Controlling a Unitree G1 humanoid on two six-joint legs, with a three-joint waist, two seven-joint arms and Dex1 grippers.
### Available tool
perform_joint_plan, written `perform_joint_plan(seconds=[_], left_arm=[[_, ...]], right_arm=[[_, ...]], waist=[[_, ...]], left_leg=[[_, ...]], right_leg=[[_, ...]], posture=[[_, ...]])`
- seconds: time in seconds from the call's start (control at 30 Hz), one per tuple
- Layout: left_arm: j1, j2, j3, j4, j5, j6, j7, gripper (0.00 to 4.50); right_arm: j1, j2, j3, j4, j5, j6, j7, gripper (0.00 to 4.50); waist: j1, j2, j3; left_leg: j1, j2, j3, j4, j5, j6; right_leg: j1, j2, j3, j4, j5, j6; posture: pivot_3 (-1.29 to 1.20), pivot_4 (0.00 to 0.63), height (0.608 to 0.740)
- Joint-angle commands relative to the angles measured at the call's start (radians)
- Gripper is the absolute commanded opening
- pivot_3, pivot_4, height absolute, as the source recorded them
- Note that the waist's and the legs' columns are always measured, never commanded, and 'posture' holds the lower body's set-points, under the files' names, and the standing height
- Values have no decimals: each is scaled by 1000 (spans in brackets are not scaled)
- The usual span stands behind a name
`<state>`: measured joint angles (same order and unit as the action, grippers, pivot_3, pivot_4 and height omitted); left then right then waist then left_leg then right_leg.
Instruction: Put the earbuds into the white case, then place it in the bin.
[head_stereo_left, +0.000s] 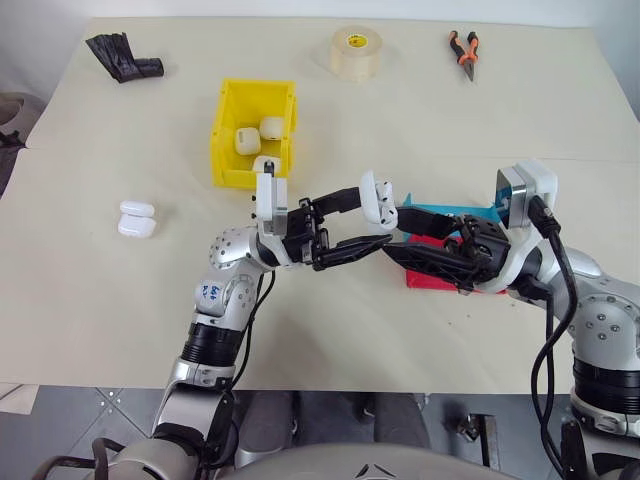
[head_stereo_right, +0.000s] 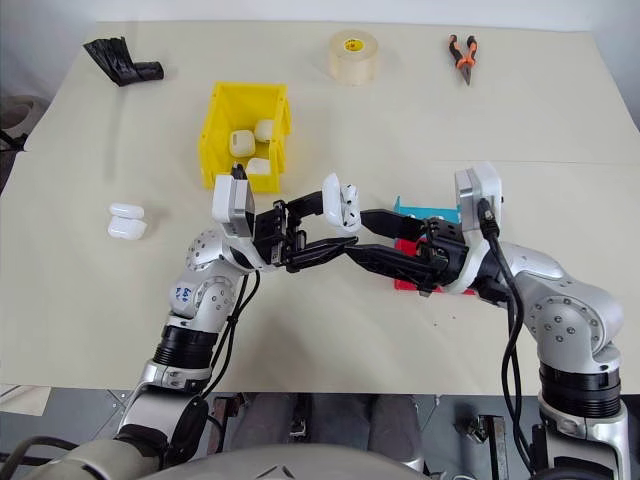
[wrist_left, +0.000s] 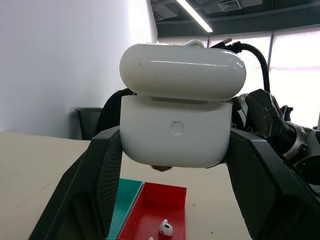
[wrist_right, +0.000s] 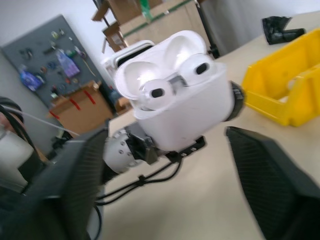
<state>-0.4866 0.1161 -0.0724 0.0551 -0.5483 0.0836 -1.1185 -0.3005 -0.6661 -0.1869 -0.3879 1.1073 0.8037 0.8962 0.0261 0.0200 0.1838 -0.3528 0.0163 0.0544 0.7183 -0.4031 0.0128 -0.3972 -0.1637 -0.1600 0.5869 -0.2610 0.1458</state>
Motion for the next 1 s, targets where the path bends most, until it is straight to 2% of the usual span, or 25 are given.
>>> perform_joint_plan(seconds=[0.03, 0.07, 0.2, 0.33, 0.47, 0.5, 0.6, 0.77, 1.0], left_arm=[[13, 51, 17, -47, 2, -8, -6, 2756], [22, 87, 16, -65, 15, 4, -9, 2756], [31, 226, -42, -109, 159, -11, -3, 2756], [3, 328, -126, -163, 266, 63, 13, 2756], [-42, 334, -189, -167, 326, 144, 50, 2756], [-56, 326, -206, -158, 341, 156, 58, 2756], [-86, 300, -231, -142, 357, 188, 81, 2756], [-96, 272, -230, -141, 348, 181, 93, 2756], [-64, 265, -164, -171, 278, 149, 83, 2756]], right_arm=[[14, -63, -67, 18, -35, -30, 45, 3999], [26, -88, -81, 29, -47, -30, 58, 3999], [53, -173, -86, 60, -138, -65, 115, 3108], [-5, -209, -16, 50, -232, -101, 138, 1672], [-90, -182, 53, 8, -244, -83, 127, 202], [-117, -163, 79, -9, -244, -73, 111, 21], [-166, -127, 151, -46, -256, -40, 77, 21], [-173, -97, 200, -66, -264, -3, 50, 21], [-67, -132, 122, 27, -319, -101, 121, 21]], waist=[[-1, 0, 0], [-1, 0, 0], [0, 0, 0], [-1, 0, 0], [0, 0, 0], [0, 0, 0], [0, 0, 0], [0, 0, 0], [0, 0, 0]], left_leg=[[0, 0, 0, 0, 0, 0], [0, 0, 0, 0, 0, 0], [0, 0, 0, -1, 0, 0], [0, 0, 1, -1, 0, 0], [0, 0, 0, -1, 0, 0], [0, 0, 0, 0, 0, 0], [0, 0, 0, -1, 0, 0], [-1, 0, 0, -1, 0, 0], [0, 0, 0, 0, 0, 0]], right_leg=[[0, 0, 0, 0, 0, 0], [0, 0, 0, 0, 0, 0], [0, 0, 0, 0, 0, 0], [0, 0, 0, -1, 0, 0], [0, 0, 0, 0, 0, 0], [0, 0, 0, 0, 0, 0], [0, 0, 0, 0, 0, 0], [0, 0, 0, -1, 0, 0], [0, 0, 0, -1, 0, 0]], posture=[[0, 150, 740], [0, 150, 740], [0, 150, 740], [0, 150, 740], [0, 150, 740], [0, 150, 740], [0, 150, 740], [0, 150, 740], [0, 150, 740]])
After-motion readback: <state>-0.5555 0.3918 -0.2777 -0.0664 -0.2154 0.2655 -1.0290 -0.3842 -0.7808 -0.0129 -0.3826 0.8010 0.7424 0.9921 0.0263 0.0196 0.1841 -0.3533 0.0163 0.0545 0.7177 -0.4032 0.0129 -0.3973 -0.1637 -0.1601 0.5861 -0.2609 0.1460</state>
